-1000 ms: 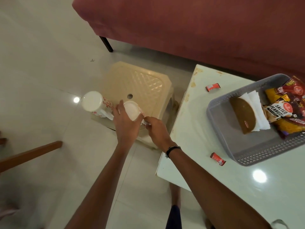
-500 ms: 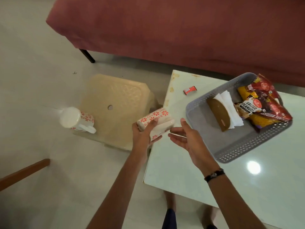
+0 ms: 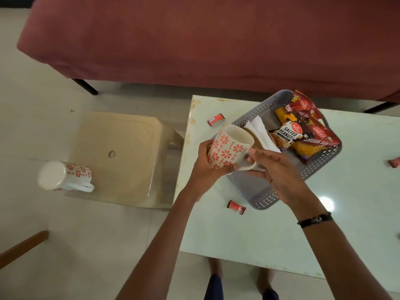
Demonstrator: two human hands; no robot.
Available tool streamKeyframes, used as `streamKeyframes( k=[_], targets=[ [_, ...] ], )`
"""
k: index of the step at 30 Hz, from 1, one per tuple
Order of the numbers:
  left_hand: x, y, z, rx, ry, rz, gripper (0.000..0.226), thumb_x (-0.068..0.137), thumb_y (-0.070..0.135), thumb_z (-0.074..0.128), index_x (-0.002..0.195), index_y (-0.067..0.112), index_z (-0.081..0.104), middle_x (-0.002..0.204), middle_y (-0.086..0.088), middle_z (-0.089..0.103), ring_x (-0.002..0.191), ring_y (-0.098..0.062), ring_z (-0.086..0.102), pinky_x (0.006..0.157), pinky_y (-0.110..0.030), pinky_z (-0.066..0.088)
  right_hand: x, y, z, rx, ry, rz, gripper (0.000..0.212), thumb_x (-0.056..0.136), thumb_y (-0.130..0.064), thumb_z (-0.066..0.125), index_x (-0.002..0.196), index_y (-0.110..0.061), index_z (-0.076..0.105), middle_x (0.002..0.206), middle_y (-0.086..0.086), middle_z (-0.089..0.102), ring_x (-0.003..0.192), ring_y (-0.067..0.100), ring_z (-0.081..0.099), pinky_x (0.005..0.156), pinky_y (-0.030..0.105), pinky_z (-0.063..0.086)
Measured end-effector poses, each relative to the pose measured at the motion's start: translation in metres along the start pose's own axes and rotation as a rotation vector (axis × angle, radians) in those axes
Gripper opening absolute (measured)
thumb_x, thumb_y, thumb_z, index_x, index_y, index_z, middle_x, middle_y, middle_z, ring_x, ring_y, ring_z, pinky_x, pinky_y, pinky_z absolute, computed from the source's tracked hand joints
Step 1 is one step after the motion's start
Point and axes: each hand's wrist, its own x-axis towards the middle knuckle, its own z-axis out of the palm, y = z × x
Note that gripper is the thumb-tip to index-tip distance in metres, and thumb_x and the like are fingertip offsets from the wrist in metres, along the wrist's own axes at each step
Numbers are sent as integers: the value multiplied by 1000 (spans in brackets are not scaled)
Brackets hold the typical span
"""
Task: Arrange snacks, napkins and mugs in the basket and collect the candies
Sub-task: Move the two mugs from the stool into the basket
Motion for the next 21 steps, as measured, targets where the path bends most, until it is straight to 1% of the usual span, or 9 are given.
streamKeyframes(
  k=[2, 4, 6, 9, 13, 14, 15, 18, 21],
  targets=[
    [4, 1, 7, 33, -12, 25, 75, 75, 9, 75, 136, 21, 31, 115, 18, 48, 107, -3, 52, 77, -9, 52, 6, 9, -4, -63, -32, -104, 21, 87, -13, 60, 69, -10, 71, 130, 2, 60, 114, 19, 62, 80, 31, 58],
    [11, -1, 13, 65, -24, 53, 73, 79, 5, 70, 139, 16, 30, 120, 16, 46, 102, 6, 50, 73, 1, 45, 15, 22, -10, -128, -34, -189, 16, 88, -11, 61, 84, 0, 71, 138, -3, 54, 120, 14, 57, 92, 35, 54],
    [18, -5, 17, 89, -24, 68, 75, 80, 9, 70, 142, 18, 28, 134, 9, 44, 113, 3, 47, 74, 6, 40, 26, 37, -18, -225, -22, -270, 20, 87, -11, 62, 97, 5, 70, 142, -2, 49, 130, 11, 48, 103, 38, 46],
    [27, -15, 22, 88, -13, 44, 80, 79, 17, 73, 143, 26, 25, 142, 6, 42, 127, -10, 43, 82, -2, 45, 40, 57, -26, -289, 13, -317, 22, 86, -12, 64, 105, -1, 70, 143, 0, 46, 135, 9, 40, 109, 42, 39],
    [33, -25, 24, 120, -6, 2, 81, 78, 24, 73, 142, 33, 25, 140, 11, 43, 128, -10, 43, 96, -22, 45, 53, 82, -33, -311, 22, -295, 30, 84, -24, 65, 108, -8, 71, 145, 0, 44, 136, 8, 38, 108, 46, 39],
    [33, -26, 23, 124, -6, -10, 80, 78, 24, 73, 142, 32, 25, 138, 12, 43, 126, -9, 43, 94, -20, 45, 56, 87, -33, -341, 24, -294, 30, 84, -26, 65, 109, -10, 71, 145, 1, 45, 136, 10, 39, 108, 47, 40],
    [33, -27, 23, 131, -7, -23, 80, 79, 23, 72, 142, 32, 25, 136, 15, 42, 123, -6, 43, 89, -13, 45, 56, 90, -33, -374, 25, -288, 29, 85, -26, 64, 109, -11, 71, 145, 2, 46, 135, 12, 41, 108, 46, 40],
    [33, -28, 23, 163, -15, -43, 78, 81, 20, 70, 143, 31, 23, 134, 14, 41, 117, 0, 39, 71, 4, 40, 58, 97, -34, -397, 5, -268, 26, 88, -22, 62, 110, -14, 70, 145, -1, 45, 133, 9, 42, 109, 37, 40],
    [32, -26, 24, 184, -22, -38, 77, 83, 18, 68, 144, 28, 22, 135, 12, 40, 116, 0, 36, 63, 9, 37, 58, 100, -36, -428, 13, -228, 25, 88, -19, 61, 111, -12, 70, 144, -6, 45, 122, 0, 51, 101, 23, 43]
  ],
)
